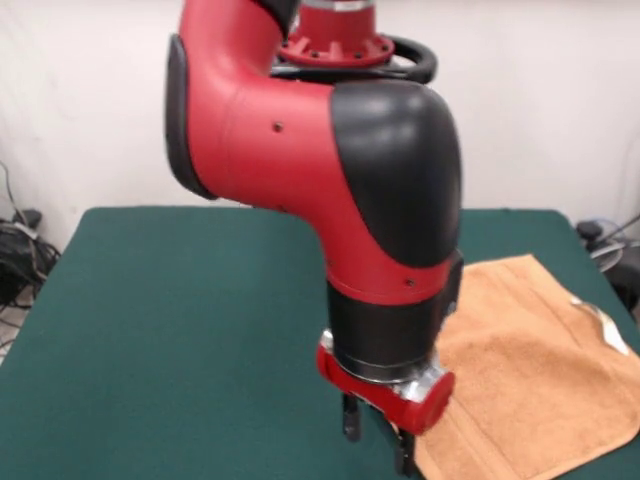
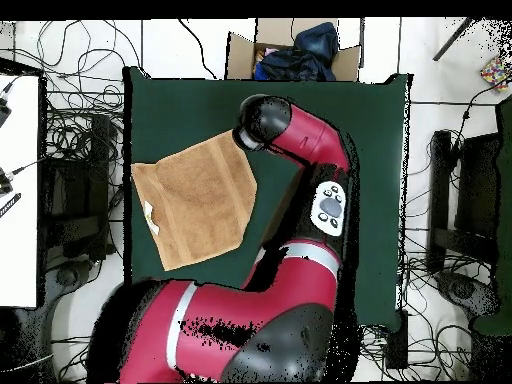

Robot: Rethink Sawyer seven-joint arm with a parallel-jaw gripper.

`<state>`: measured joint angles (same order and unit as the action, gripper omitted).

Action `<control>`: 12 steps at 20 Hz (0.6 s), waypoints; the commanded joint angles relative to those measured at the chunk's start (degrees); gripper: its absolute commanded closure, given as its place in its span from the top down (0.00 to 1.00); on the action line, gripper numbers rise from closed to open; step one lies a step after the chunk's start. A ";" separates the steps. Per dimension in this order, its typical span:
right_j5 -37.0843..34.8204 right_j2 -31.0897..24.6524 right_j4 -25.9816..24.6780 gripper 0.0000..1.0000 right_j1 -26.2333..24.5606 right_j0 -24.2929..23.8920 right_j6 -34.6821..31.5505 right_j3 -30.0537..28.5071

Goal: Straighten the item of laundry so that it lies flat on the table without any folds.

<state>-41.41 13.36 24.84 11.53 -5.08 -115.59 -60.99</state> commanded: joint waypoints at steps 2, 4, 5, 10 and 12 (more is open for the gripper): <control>1.72 -3.47 2.90 1.00 -2.92 2.19 -17.25 -2.96; 2.43 -4.32 3.01 1.00 -3.02 2.02 -16.51 -3.58; 2.67 -4.43 2.95 1.00 -3.18 2.07 -16.32 -3.63; 1.11 -3.38 2.05 1.00 -1.81 1.90 -15.27 -6.43; 0.81 -1.58 1.36 1.00 1.82 2.95 -15.82 -10.68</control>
<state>-41.38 13.37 25.04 10.03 -3.15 -117.11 -62.45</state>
